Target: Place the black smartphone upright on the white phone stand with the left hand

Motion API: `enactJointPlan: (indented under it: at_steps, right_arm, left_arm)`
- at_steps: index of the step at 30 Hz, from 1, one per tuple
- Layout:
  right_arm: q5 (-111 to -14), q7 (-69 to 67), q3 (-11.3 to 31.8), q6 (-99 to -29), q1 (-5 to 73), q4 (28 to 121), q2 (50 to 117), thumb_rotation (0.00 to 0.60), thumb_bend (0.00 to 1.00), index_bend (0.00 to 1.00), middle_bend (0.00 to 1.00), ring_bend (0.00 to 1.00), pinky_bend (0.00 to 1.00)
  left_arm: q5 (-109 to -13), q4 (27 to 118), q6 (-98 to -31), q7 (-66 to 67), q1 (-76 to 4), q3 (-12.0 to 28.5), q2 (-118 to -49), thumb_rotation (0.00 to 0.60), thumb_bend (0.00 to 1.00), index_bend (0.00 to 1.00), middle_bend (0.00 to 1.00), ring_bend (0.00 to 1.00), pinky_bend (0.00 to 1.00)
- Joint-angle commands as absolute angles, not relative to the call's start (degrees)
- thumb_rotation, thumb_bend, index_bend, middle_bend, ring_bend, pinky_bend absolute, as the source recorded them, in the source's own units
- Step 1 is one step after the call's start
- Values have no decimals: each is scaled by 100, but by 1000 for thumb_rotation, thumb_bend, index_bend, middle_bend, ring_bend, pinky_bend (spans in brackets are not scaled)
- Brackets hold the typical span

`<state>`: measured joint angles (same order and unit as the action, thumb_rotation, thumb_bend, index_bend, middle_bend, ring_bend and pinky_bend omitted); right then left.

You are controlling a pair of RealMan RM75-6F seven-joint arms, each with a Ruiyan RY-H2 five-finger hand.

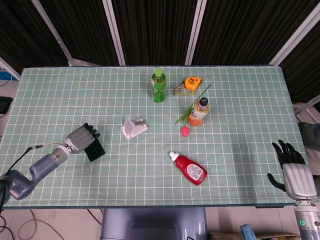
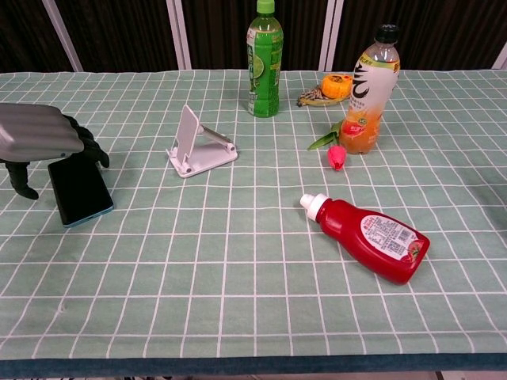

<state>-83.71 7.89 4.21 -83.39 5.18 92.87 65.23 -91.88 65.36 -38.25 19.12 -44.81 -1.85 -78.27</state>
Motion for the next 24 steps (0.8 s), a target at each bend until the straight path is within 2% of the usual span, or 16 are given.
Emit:
enactJointPlan:
  at_steps: [1, 24]
  right_arm:
    - [-8373, 779, 420, -8340, 517, 9286, 6522, 600, 359, 53, 0, 0, 178]
    - [-8373, 748, 419, -8344, 515, 9268, 6529, 600, 362, 64, 0, 0, 178]
  left_arm:
    - [-9177, 6510, -3823, 1909, -4505, -210, -7860, 600, 46, 189, 232, 160, 237]
    - [-9125, 6085, -4158, 1840, -4493, -347, -8271, 600, 52, 216, 265, 173, 284]
